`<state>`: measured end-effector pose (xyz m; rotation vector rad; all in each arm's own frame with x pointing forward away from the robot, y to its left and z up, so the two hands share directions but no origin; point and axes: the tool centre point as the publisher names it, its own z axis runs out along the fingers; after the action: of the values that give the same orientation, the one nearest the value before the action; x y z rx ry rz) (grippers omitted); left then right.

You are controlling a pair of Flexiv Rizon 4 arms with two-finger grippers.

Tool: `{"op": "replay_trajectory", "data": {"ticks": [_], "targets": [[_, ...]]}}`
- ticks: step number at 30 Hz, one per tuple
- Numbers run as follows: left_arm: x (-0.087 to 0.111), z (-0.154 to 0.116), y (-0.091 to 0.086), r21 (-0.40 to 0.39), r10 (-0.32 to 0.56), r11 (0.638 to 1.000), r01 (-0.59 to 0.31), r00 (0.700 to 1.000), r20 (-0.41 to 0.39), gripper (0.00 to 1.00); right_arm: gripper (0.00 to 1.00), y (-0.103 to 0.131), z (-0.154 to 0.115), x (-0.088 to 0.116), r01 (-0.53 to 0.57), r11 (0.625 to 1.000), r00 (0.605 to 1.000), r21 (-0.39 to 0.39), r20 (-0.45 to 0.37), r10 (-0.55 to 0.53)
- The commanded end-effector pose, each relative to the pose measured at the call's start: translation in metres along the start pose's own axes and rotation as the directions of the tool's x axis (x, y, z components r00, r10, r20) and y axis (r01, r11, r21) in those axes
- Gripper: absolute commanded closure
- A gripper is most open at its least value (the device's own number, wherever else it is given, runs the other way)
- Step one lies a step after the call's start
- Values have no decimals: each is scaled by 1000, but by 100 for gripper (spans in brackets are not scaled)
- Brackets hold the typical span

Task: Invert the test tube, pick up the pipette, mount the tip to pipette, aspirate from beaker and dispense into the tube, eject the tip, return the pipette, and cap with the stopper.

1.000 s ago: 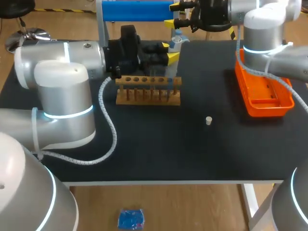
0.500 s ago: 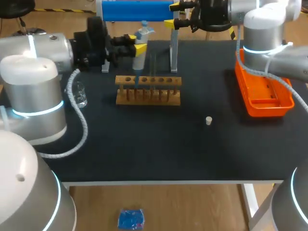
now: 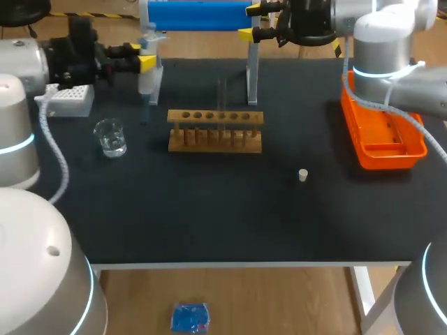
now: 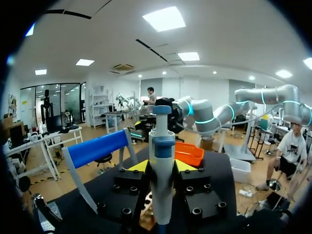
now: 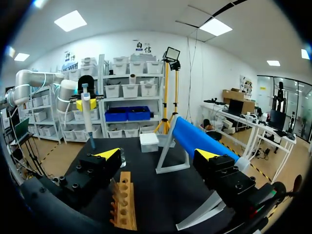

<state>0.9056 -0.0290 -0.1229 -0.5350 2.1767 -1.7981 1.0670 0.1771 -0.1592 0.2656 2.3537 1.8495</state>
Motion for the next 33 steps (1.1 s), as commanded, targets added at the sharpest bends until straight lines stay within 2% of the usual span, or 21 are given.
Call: {"op": "replay_trajectory", "data": {"ticks": [1,14,20,30,33], "targets": [[-15,-36,2,-10,0,1000,0,1000,5,100,0,0,-1,-1,0,1000,1000,3,-3,0],[-72,-45,14,-84,-64,994,76,989,130,100,0,0,-1,-1,0,1000,1000,3,-3,0],[-94,-42,12,-116,-97,985,127,968,234,100,0,0,-1,-1,0,1000,1000,3,-3,0],[-113,-14,-5,-131,-122,977,168,945,303,100,0,0,-1,-1,0,1000,1000,3,-3,0],[-113,-3,-12,-141,-93,979,149,936,340,100,0,0,-1,-1,0,1000,1000,3,-3,0]]}}
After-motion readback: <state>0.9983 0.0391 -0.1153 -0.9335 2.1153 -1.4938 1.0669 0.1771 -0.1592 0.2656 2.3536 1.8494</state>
